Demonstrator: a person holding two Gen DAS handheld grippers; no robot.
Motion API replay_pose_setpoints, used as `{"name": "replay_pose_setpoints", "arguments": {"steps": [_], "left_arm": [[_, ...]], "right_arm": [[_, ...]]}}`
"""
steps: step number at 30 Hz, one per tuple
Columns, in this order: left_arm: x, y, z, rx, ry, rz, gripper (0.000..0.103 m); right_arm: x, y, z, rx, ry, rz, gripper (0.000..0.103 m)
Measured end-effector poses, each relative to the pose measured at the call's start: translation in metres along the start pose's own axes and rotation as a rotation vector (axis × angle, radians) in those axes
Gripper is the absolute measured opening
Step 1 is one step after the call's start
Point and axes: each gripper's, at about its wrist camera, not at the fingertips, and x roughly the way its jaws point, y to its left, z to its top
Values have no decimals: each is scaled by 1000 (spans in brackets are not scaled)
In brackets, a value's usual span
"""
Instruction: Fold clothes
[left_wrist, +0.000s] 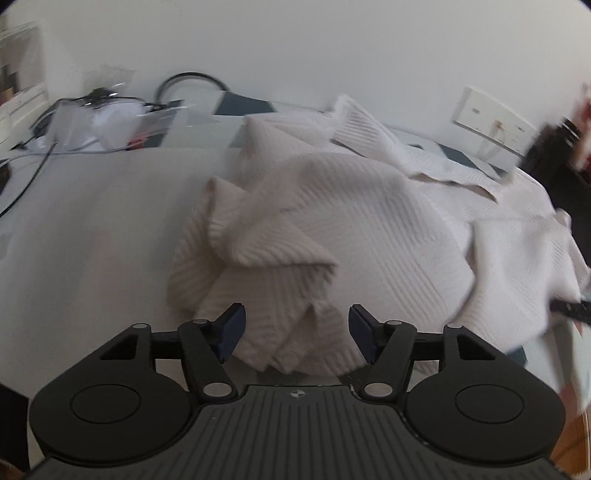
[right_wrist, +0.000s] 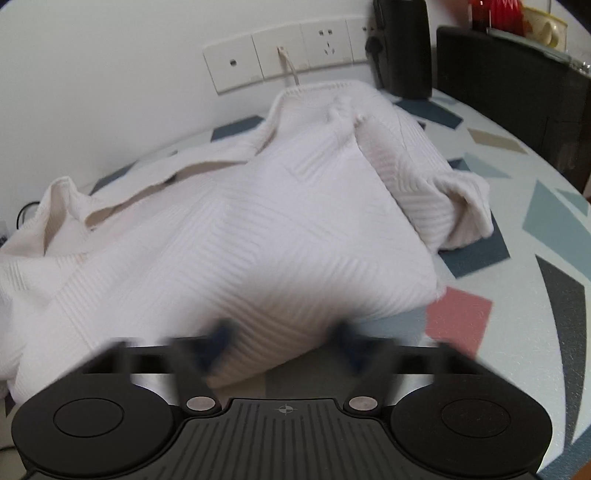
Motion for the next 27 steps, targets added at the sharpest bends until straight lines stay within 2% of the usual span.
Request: {"name": "replay_pose_setpoints", "arguments": {"steps": [1, 3, 9, 13, 14, 15, 16, 17, 18, 23, 27], "left_arm": [[-2, -2, 0, 27, -3, -7, 1], [-10, -5, 0, 55, -20, -10, 0], [-52, 4, 3, 7, -140, -25, 0], [-65, 19, -1, -55, -131, -37, 0], [-62, 21, -3, -55, -114, -37, 2], [-60, 22, -5, -55, -96, -36, 13], [-57, 23, -8, -56, -81, -38, 33], [-52, 22, -12, -59, -68, -40, 46], [-48, 22, -16, -62, -55, -43, 69], [-21, 15, -28, -79, 21, -100, 72], [-9, 8, -33, -51, 65, -9, 72]], "right_arm": [[-4, 0, 3, 9, -5, 7, 9], [-22, -3, 7, 24, -46, 32, 7], [-99, -20, 21, 65, -244, 45, 4], [-150, -34, 33, 114, -387, 41, 4], [-159, -35, 35, 107, -414, 31, 4], [-168, -36, 37, 100, -441, 20, 4], [-172, -37, 37, 85, -449, 8, 4], [-175, -38, 37, 67, -450, -5, 4], [-174, -38, 36, 58, -439, -18, 4], [-146, -44, 17, 83, -317, -53, 4], [-120, -51, -2, 105, -226, -85, 4]]}}
